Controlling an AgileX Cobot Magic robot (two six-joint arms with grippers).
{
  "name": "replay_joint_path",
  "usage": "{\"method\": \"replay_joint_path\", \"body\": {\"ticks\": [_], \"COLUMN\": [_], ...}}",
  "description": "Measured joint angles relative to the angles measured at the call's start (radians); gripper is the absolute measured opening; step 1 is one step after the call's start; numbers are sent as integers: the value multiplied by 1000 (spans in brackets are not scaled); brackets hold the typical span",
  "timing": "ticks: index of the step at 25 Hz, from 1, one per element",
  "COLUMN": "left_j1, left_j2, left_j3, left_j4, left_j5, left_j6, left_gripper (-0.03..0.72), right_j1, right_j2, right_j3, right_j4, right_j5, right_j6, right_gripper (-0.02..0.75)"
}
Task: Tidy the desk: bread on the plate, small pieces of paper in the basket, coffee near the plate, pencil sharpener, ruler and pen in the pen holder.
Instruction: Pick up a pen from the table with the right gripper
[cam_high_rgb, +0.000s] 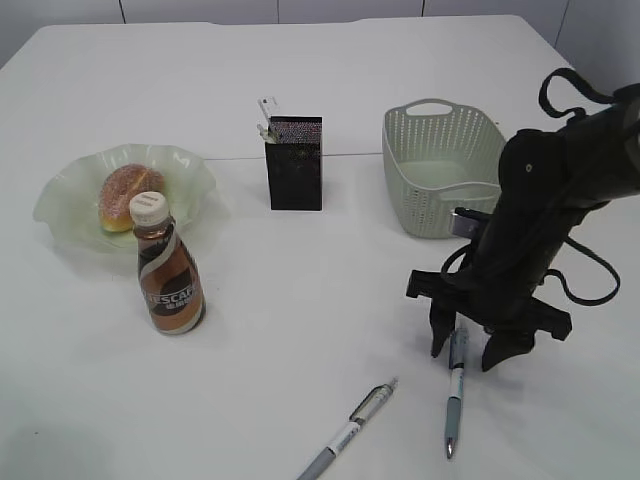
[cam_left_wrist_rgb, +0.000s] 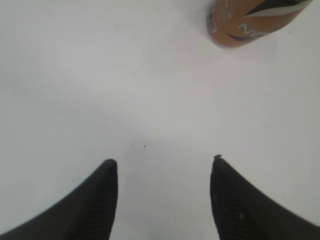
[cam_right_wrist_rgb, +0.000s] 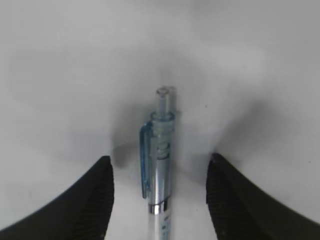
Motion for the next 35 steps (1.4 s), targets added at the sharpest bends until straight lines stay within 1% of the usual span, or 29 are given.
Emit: {"method": "replay_joint_path", "body": {"ticks": [15, 17, 22, 24, 28, 35], "left_j1": [0, 0, 0, 0, 0, 0], "left_j2": [0, 0, 0, 0, 0, 0], "left_j3": [0, 0, 0, 0, 0, 0], "left_j4": [0, 0, 0, 0, 0, 0], "left_j5": [-21, -22, -23, -23, -23, -23], "left_j6": [0, 0, 0, 0, 0, 0], "left_gripper": [433, 433, 433, 433, 433, 433], "right_j1": [0, 0, 0, 0, 0, 0], "right_j2": [10, 13, 13, 15, 15, 15], "right_j3": [-9, -11, -11, -11, -11, -11], "right_j4": [-10, -17, -45, -49, -56, -56], "right_j5": [-19, -18, -2, -2, 0, 1], "right_j6": [0, 2, 2, 2, 2, 2], "right_gripper": [432, 406, 280, 252, 230, 228]}}
